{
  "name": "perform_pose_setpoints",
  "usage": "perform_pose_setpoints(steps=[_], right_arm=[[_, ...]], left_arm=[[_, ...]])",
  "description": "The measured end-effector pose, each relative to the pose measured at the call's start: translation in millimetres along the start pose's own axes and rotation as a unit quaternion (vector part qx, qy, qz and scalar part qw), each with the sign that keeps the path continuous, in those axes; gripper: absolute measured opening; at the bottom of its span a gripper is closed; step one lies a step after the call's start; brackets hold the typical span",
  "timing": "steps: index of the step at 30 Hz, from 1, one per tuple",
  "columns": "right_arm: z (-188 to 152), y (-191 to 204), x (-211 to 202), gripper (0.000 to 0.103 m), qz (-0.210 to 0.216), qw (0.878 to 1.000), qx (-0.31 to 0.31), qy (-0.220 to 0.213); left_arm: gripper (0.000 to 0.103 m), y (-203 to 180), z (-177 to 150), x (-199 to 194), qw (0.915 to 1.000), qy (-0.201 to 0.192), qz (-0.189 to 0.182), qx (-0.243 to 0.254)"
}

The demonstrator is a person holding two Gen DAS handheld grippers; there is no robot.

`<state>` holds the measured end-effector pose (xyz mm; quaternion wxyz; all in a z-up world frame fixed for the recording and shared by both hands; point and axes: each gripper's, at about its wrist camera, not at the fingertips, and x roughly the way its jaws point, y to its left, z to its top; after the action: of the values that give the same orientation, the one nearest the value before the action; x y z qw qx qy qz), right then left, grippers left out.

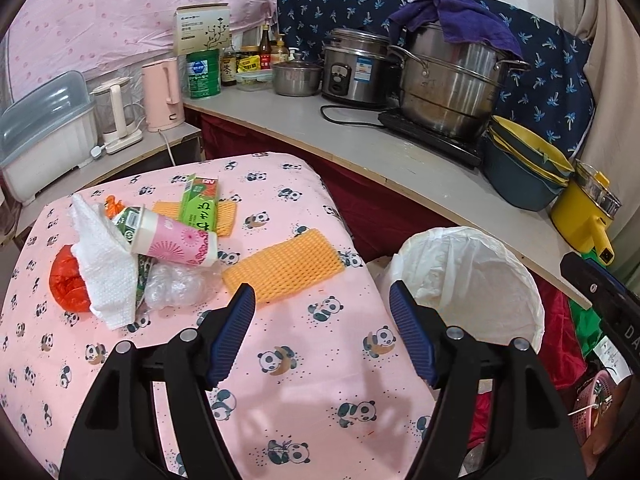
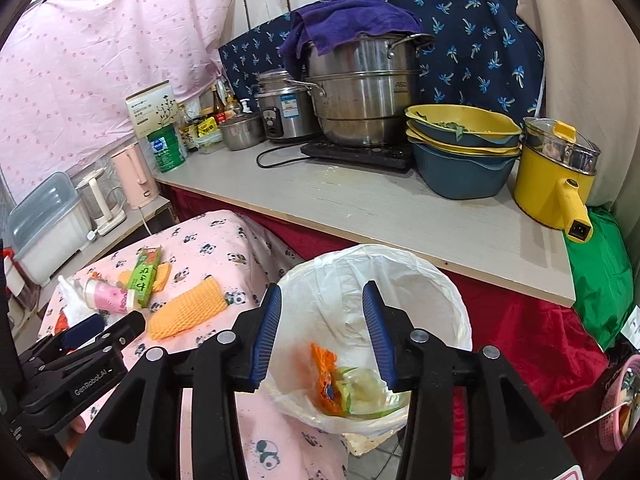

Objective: Collect trash
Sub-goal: 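Open both grippers over the bin, dropping the wipe pack and orange bag, then move both tools back over the table toward the pink paper cup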

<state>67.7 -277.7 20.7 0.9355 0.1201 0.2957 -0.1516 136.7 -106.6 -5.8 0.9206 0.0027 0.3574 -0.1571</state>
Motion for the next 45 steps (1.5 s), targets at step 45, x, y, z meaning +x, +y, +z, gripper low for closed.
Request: perform_pose_setpoints(steps=[45], right_arm=[[-58, 174, 28, 0.048, 0.117, 0.986, -0.087, 0.076]], left_arm=[[0.077, 207, -57, -27, 0.9843, 0.034, 0.112, -0.132]])
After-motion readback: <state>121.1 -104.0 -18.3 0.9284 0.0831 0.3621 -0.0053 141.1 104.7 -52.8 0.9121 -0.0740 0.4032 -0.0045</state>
